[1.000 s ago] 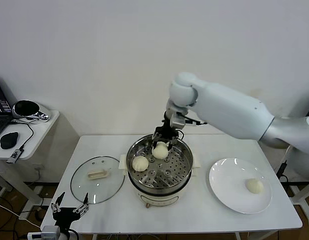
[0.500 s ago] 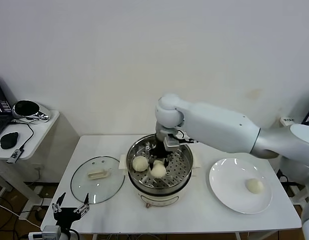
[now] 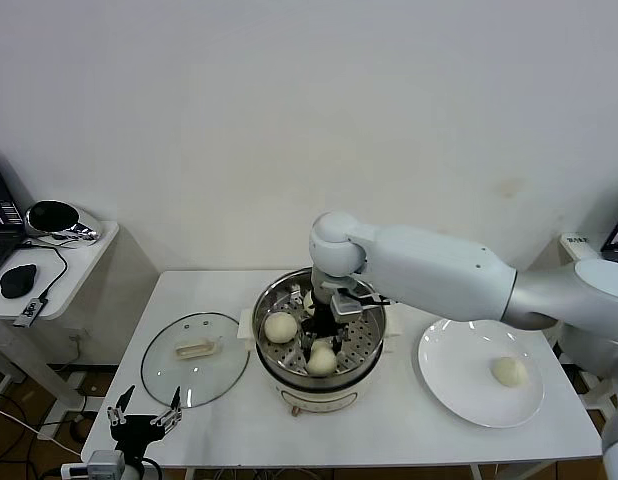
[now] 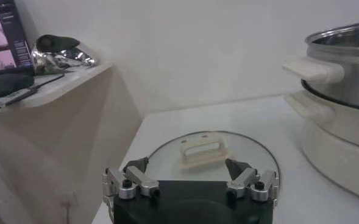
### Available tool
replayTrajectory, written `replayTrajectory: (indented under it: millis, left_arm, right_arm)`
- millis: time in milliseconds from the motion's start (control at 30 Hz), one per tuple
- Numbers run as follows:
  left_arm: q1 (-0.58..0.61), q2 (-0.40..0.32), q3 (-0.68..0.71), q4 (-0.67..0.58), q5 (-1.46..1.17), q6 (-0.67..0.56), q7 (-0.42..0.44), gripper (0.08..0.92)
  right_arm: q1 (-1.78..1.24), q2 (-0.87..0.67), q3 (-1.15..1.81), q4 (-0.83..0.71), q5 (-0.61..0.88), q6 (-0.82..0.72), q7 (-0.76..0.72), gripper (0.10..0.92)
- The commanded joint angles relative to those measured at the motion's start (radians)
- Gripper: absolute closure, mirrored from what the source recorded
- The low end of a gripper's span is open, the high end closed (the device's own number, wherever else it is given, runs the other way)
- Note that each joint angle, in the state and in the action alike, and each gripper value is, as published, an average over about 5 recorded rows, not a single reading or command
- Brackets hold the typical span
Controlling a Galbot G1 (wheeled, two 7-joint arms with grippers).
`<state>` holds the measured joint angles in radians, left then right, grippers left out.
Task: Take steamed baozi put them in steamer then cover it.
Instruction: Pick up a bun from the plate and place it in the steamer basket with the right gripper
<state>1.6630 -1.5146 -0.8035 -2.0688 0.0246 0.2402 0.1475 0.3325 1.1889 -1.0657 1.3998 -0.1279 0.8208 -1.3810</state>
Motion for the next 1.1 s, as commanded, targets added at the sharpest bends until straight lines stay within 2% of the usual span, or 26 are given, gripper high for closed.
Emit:
replayTrajectory:
  millis: [33, 167, 267, 533, 667, 833, 1000, 1100]
  left_arm:
    - [0.000, 0.002, -0.001, 0.003, -0.002, -0.001, 0.001, 0.177]
    - [-0.002, 0.001, 0.000, 0.004, -0.002, -0.001, 0.002, 0.177]
    - [-0.003, 0.001, 0.001, 0.007, -0.002, -0.002, 0.003, 0.177]
    - [-0.006, 0.000, 0.006, 0.014, -0.001, -0.003, 0.005, 0.177]
    - [-0.007, 0.003, 0.008, 0.016, -0.001, -0.003, 0.006, 0.177]
    - [0.006, 0.012, -0.001, -0.013, -0.012, -0.001, 0.023, 0.177]
    - [0.008, 0.023, -0.002, -0.036, -0.021, 0.008, 0.035, 0.177]
    - [0.003, 0.027, 0.008, -0.030, -0.018, 0.010, 0.036, 0.177]
  right_arm:
    - [-0.012, 0.012, -0.001, -0.028, -0.007, 0.007, 0.003, 0.482]
    - [-0.008, 0.017, 0.002, -0.035, -0.006, 0.006, 0.009, 0.480]
    - [-0.002, 0.015, 0.007, -0.030, 0.000, -0.002, 0.016, 0.446]
    - [0.036, -0.025, 0.038, -0.009, 0.045, -0.053, 0.010, 0.236]
    - [0.071, -0.082, 0.068, 0.014, 0.090, -0.106, 0.008, 0.205]
    - [0.159, -0.221, 0.108, 0.067, 0.180, -0.306, 0.004, 0.203]
    - [0.251, -0.383, 0.081, 0.091, 0.303, -0.597, 0.024, 0.203]
    - [0.250, -0.478, 0.081, 0.084, 0.321, -0.769, 0.011, 0.203]
